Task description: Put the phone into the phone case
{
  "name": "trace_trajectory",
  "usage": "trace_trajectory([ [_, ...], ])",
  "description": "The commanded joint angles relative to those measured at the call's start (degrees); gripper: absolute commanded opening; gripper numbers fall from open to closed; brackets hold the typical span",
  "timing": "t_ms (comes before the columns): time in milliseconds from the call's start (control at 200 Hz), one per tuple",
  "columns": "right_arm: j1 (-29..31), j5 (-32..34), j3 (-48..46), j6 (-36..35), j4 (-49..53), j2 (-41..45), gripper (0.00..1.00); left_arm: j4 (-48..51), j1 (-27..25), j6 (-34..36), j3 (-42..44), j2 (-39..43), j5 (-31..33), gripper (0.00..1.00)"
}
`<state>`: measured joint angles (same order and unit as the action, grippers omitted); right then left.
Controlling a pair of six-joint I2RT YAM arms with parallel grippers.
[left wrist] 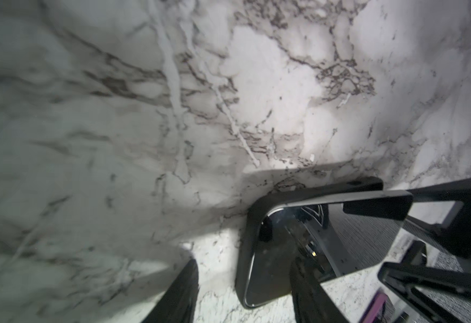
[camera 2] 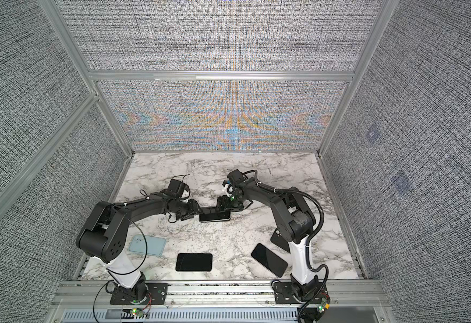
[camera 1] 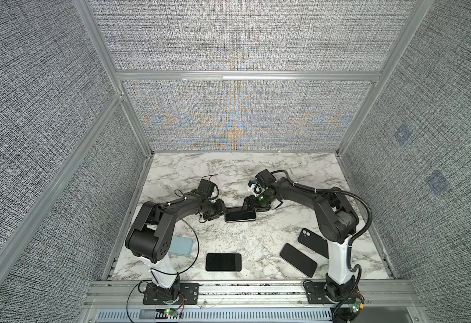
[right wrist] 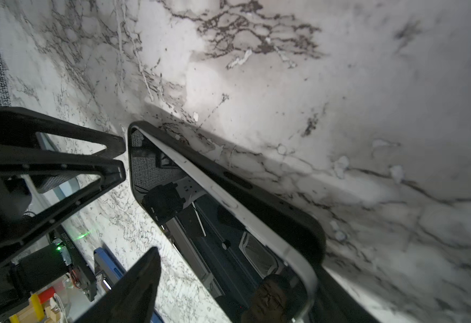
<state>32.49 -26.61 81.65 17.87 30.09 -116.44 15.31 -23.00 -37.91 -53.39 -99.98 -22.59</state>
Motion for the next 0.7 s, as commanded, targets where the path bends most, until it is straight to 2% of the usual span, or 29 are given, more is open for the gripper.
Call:
trace_trajectory([
  [0,0.49,2.85,1.34,-2.52,3.67,0.18,0.80,1.04,-0.02,0.64,-0.06,-1.59,1.06,0.54],
  [280,1.86,4.74,3.03,-2.96,5.09,-1.70,0.81,1.56,-1.28,1.09,0.07,-0.62,1.13,0.49],
  [530,4.47,11.94,6.38,-5.75,9.92,-2.99,0.80,1.39,-1.69,0.65,0.76,-0.85,1.72,0.43],
  [695,5.21,14.45,7.36,-6.41,11.30,-3.10,0.82,1.39,-1.76,0.51,1.22,-0.74,2.14,0.41],
])
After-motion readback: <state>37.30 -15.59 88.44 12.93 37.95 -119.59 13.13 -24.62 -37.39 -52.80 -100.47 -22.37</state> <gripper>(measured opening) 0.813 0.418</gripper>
